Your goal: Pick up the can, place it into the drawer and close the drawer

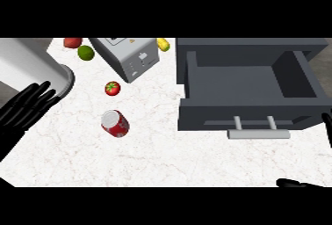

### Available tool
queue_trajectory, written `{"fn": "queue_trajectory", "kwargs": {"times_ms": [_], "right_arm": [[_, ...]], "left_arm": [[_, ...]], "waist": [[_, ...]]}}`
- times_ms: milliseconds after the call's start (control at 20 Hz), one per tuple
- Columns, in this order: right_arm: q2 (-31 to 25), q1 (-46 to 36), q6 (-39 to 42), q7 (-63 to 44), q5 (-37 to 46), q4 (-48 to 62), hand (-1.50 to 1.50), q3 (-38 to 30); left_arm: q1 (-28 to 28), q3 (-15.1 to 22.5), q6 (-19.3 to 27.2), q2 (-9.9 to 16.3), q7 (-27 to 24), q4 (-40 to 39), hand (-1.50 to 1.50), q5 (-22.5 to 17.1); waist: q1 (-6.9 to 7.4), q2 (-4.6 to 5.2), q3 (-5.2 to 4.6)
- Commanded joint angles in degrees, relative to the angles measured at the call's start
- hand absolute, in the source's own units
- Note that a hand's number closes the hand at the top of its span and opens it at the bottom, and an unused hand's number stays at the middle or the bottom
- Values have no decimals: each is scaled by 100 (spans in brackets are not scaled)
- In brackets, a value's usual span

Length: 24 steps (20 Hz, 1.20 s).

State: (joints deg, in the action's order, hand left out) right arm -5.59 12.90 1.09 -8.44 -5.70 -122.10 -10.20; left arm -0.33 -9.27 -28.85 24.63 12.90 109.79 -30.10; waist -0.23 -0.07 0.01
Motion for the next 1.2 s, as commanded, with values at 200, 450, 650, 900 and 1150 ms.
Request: {"fn": "queue_trajectory", "kwargs": {"times_ms": [200, 450, 650, 900, 1150], "right_arm": [[-73, 295, 452, 202, -580, 48, -150, -662], [-6, 864, 1030, 817, -730, 209, -150, -881], [-18, 1259, 1373, 770, -1112, 29, -150, -1100], [-109, 1190, 1577, 743, -1263, 31, -150, -1448], [-52, 1131, 1652, 466, -1358, -229, -150, -1647]], "left_arm": [[-171, -477, -63, 131, 751, -72, -150, -846], [-87, -736, 153, 208, 1179, -93, -150, -1420], [-186, -358, 427, -20, 1568, -67, -150, -1676], [-540, -319, 532, -183, 1679, -601, -150, -1579], [-705, -38, 761, -458, 1874, -558, -150, -1373]], "waist": [[7, 0, 1], [-6, -2, 3], [-36, -4, 3], [-29, 2, 0], [-17, 2, 0]]}}
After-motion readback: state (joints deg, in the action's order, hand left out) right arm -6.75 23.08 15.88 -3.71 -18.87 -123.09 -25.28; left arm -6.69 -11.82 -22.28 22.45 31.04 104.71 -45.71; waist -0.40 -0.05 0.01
